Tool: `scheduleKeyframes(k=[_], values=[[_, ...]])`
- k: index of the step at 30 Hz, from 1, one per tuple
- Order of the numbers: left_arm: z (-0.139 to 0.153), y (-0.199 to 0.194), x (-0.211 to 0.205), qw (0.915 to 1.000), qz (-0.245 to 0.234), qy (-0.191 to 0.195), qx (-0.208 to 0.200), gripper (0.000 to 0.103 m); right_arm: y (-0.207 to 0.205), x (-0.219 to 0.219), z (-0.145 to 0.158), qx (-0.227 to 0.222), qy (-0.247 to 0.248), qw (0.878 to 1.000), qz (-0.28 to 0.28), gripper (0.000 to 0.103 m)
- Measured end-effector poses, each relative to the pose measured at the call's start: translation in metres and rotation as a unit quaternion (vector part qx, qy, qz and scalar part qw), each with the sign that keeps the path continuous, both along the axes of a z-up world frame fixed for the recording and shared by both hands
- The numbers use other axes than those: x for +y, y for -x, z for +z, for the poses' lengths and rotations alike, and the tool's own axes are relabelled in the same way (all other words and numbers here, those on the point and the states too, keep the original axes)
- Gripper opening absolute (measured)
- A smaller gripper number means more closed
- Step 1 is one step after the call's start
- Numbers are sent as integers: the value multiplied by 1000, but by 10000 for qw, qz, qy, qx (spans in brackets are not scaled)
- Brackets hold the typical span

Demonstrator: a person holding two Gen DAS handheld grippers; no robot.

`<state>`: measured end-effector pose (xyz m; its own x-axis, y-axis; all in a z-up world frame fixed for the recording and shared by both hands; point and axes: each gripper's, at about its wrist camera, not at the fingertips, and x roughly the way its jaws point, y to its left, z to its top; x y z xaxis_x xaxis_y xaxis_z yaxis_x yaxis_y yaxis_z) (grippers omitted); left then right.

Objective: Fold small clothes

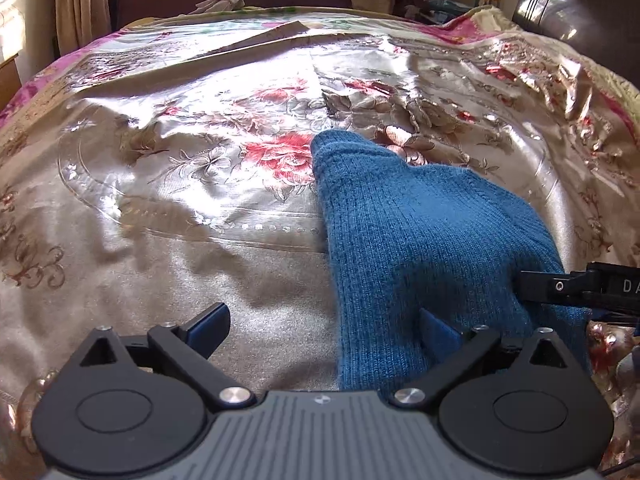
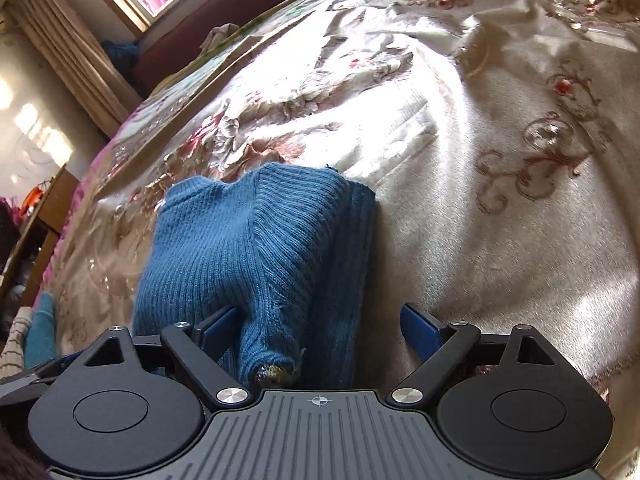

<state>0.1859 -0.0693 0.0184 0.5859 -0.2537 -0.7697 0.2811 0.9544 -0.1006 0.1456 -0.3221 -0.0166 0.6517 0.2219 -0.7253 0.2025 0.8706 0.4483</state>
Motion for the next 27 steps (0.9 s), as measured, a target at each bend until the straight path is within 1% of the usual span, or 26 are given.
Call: scheduleKeyframes(k=[3, 5, 8, 9, 10, 11, 12, 13, 14, 15, 16, 17, 18, 21, 22, 23, 24, 25, 26, 27], values=[[-1, -3, 5, 9998, -28, 187, 8, 103, -2, -3, -1, -30, -192, 9997, 170, 89], [-7, -8, 3, 9994, -35, 310, 128, 103, -6, -3, -3, -47, -289, 9993, 226, 91], [-18, -15, -1, 9983, -59, 443, 372, 103, -16, 2, -8, -43, -241, 9993, 287, 90], [-20, -17, 0, 9978, -43, 505, 431, 103, -18, 3, -8, 1, -189, 9994, 303, 88], [-20, -18, 2, 9971, -27, 574, 495, 103, -20, 4, -7, 36, -149, 9993, 332, 84], [-18, -18, 3, 9966, -23, 629, 535, 102, -20, 4, -5, 32, -216, 9989, 420, 66], [-16, -16, 3, 9961, -34, 683, 559, 99, -20, 2, -4, 47, -430, 9979, 490, 55], [-14, -14, 2, 9956, -85, 736, 571, 90, -18, 0, -2, 81, -506, 9976, 460, 52], [-12, -12, -1, 9950, -155, 788, 591, 79, -17, -1, 0, 83, -463, 9977, 488, 45], [-9, -10, -6, 9946, -234, 815, 605, 74, -16, -2, 2, 79, -442, 9976, 523, 40], [-6, -7, -12, 9945, -320, 805, 589, 64, -16, -5, 4, 96, -449, 9974, 547, 38], [-2, -5, -18, 9945, -407, 788, 554, 61, -15, -8, 5, 113, -467, 9973, 564, 35], [1, -3, -24, 9949, -480, 729, 511, 61, -13, -11, 7, 113, -485, 9971, 578, 32], [2, 0, -33, 9947, -589, 681, 499, 61, -6, -24, 11, 100, -449, 9976, 514, 31], [1, 1, -33, 9949, -579, 662, 500, 62, -5, -27, 9, 126, -515, 9973, 499, 31], [0, 0, -30, 9949, -563, 660, 510, 64, -4, -30, 7, 149, -610, 9967, 504, 33], [0, 0, -27, 9949, -542, 662, 525, 65, -3, -32, 4, 143, -707, 9965, 415, 41], [1, -1, -23, 9951, -523, 643, 531, 68, -2, -34, 2, 144, -769, 9965, 310, 44], [2, -1, -20, 9955, -501, 614, 513, 72, -1, -36, -1, 149, -789, 9965, 215, 56], [3, 0, -17, 9960, -492, 581, 471, 74, 0, -38, -3, 157, -793, 9966, 147, 66]])
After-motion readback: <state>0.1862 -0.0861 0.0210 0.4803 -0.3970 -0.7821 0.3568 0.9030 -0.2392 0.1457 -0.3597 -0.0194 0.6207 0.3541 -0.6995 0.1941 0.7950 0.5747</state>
